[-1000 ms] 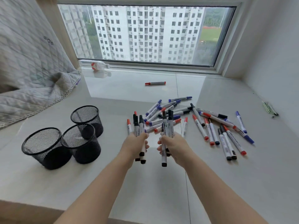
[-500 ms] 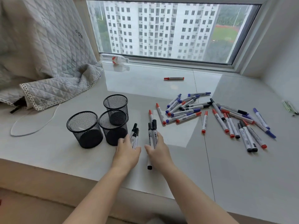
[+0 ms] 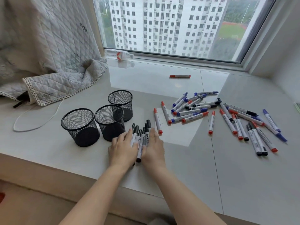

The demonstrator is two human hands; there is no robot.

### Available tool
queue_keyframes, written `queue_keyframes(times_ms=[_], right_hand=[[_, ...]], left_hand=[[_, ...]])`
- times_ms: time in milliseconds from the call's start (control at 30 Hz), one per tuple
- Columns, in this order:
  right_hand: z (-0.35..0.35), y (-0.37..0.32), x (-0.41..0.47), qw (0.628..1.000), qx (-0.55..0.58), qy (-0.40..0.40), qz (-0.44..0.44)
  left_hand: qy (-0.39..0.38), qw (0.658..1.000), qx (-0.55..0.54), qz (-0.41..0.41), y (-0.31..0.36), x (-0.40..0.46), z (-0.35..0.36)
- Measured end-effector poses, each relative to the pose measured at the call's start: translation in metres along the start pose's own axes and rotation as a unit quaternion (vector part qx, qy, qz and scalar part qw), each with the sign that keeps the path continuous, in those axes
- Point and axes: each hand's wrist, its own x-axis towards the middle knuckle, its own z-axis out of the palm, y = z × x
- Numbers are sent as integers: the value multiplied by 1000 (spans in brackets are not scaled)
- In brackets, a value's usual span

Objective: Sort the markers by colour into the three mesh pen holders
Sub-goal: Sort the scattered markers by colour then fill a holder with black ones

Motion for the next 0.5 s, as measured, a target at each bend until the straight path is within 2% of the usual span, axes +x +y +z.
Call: queue_keyframes(times_ms=[133,333,500], right_hand=[[8,-1,5,998,-65,-18,11],[14,-3,16,994,-87,-44,54],[18,-6,22,993,-108,-21,48]], left_hand=[[6,1000,11,7,-7,4,1],[25,999,-18,27,-18,7,1],[45,996,-40,58,-25,7,0]])
